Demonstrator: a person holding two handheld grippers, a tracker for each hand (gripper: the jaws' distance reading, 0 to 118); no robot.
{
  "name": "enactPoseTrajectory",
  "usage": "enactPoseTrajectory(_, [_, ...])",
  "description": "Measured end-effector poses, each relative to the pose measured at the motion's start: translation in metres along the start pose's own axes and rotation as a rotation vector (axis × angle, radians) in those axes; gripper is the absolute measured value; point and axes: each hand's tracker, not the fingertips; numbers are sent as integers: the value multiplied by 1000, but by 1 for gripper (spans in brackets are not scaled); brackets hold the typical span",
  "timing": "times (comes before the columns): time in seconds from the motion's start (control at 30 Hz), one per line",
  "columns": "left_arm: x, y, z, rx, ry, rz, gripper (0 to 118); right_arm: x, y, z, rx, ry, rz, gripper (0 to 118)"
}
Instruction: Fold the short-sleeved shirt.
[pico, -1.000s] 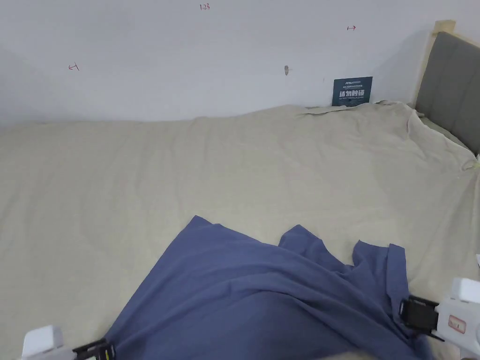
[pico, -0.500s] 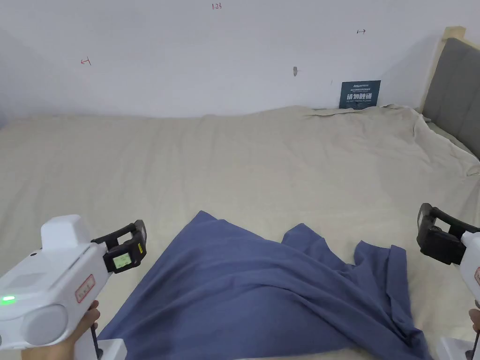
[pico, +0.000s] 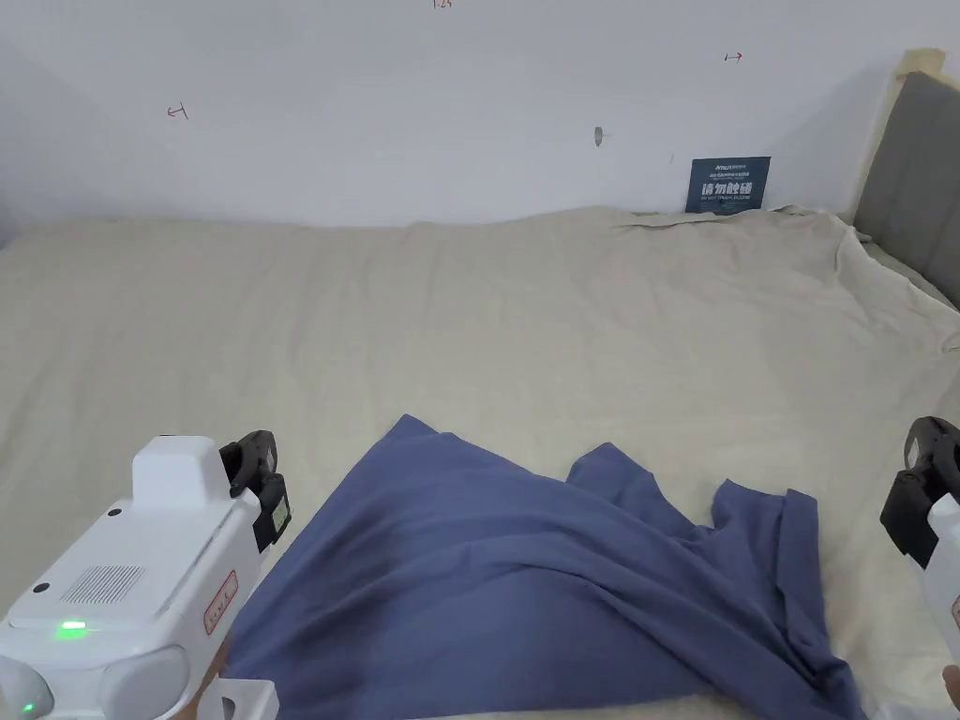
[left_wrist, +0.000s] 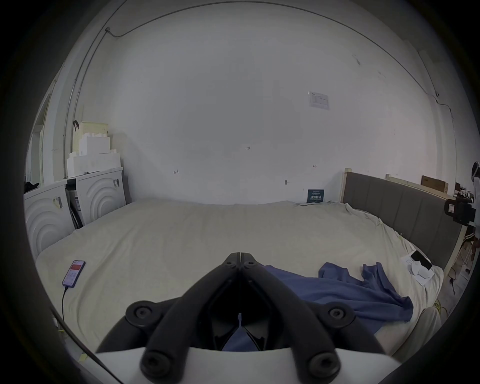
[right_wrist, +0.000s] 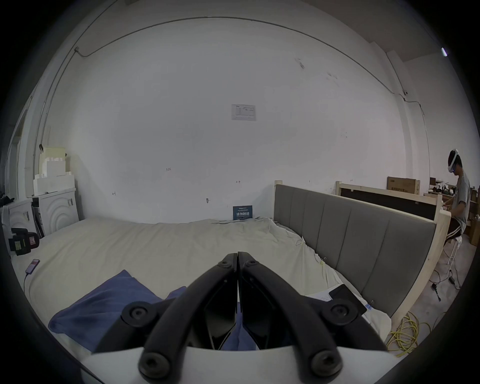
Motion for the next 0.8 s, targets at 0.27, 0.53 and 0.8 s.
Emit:
enactPoseTrajectory(0.27, [-3,12,-45,-84,-52,3,0,2,1,-24,-15,9,-2,0])
enactPoseTrajectory(0.53, [-8,27,-165,-288,-160,69,0,5,-4,-68,-44,2,11,0])
enactPoseTrajectory(0.8, [9,7,-303,-558,-239,58,43,-1,-16,-113,-97,-12,14,0])
